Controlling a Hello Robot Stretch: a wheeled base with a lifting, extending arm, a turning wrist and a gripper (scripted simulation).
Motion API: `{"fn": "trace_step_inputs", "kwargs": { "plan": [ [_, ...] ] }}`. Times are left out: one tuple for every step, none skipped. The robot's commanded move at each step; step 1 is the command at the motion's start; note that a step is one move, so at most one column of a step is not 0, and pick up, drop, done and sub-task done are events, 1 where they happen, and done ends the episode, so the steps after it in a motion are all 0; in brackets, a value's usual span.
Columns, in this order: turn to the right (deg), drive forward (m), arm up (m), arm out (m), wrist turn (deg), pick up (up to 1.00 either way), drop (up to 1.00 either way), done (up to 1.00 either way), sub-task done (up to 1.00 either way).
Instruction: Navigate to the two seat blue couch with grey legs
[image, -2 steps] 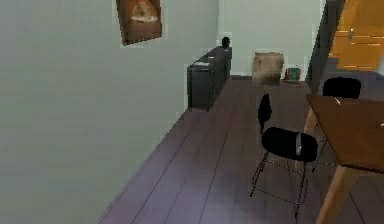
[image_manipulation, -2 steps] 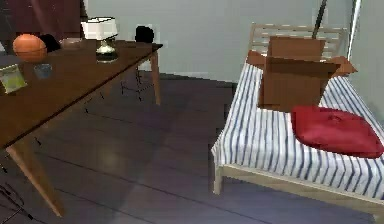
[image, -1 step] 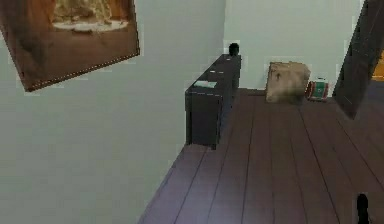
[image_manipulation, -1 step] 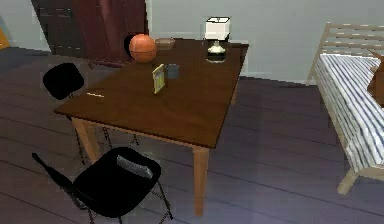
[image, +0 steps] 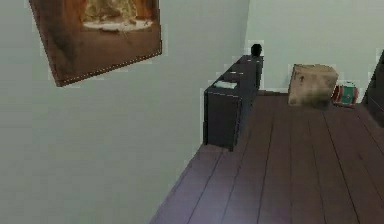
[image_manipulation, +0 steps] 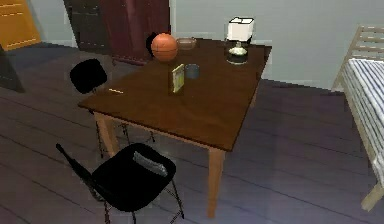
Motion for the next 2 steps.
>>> {"fn": "trace_step_inputs", "kwargs": {
  "plan": [
    [0.0,0.20,0.00,0.00,0.0,0.00,0.00,0.00,0.00],
    [21.0,0.00,0.00,0.00,0.0,0.00,0.00,0.00,0.00]
  ]
}}
